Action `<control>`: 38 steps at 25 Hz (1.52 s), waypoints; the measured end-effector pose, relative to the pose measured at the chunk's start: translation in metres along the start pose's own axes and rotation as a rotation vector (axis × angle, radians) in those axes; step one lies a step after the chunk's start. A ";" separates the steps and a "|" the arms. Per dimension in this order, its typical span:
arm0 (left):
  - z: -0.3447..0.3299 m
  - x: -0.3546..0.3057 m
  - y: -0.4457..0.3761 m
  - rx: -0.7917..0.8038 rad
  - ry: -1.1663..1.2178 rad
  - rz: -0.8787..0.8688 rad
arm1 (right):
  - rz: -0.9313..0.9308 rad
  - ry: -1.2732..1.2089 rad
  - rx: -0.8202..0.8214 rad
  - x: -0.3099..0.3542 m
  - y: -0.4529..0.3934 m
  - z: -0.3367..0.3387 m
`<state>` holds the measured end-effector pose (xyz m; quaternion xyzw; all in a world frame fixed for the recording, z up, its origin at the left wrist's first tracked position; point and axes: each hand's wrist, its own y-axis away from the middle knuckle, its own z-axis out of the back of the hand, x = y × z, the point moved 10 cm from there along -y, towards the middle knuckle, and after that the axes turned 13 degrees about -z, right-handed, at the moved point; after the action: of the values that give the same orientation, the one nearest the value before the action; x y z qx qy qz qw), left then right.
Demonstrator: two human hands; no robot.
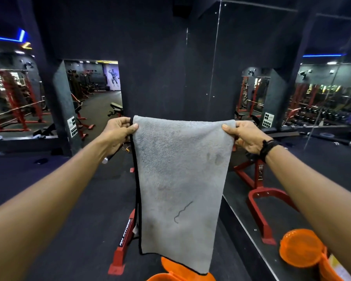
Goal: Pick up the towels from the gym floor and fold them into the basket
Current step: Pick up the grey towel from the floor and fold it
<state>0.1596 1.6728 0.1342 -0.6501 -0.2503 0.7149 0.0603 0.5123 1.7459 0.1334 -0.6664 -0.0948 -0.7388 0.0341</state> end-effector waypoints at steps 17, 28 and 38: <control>0.000 -0.028 0.005 0.074 -0.805 -0.320 | 0.388 0.715 -0.297 0.022 0.013 0.011; -0.035 -0.043 -0.003 0.326 -0.149 -0.111 | 0.146 0.233 0.251 0.035 0.020 -0.003; -0.019 0.039 0.043 0.177 0.121 0.258 | -0.261 -0.153 0.200 -0.049 0.004 -0.011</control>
<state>0.1820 1.6565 0.0794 -0.7108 -0.0968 0.6956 0.0401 0.5078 1.7365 0.0845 -0.6960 -0.2557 -0.6710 -0.0031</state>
